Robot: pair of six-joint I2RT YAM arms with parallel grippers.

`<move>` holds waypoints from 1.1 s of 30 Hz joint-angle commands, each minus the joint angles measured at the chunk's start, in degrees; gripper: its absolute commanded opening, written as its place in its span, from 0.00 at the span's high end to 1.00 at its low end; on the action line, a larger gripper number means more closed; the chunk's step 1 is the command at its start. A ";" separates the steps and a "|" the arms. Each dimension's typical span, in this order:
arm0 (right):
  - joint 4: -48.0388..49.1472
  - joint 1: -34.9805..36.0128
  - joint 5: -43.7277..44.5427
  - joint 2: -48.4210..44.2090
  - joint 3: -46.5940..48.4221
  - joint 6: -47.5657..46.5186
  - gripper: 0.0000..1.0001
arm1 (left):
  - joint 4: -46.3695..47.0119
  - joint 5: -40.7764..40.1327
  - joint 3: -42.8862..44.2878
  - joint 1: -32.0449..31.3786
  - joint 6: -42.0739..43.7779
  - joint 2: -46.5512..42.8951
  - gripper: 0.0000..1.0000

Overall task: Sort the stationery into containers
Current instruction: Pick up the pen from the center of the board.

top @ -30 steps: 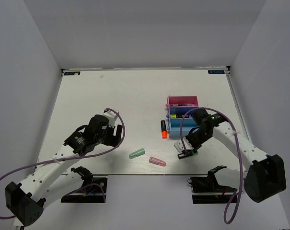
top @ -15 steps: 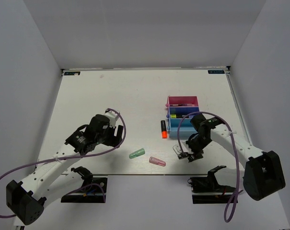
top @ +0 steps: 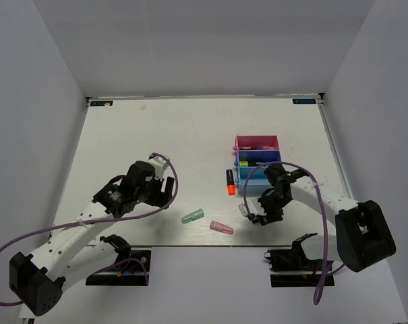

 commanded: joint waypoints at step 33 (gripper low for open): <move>-1.82 1.18 -2.37 -10.87 20.31 28.55 1.00 | 0.96 4.65 0.47 0.08 0.52 1.59 0.11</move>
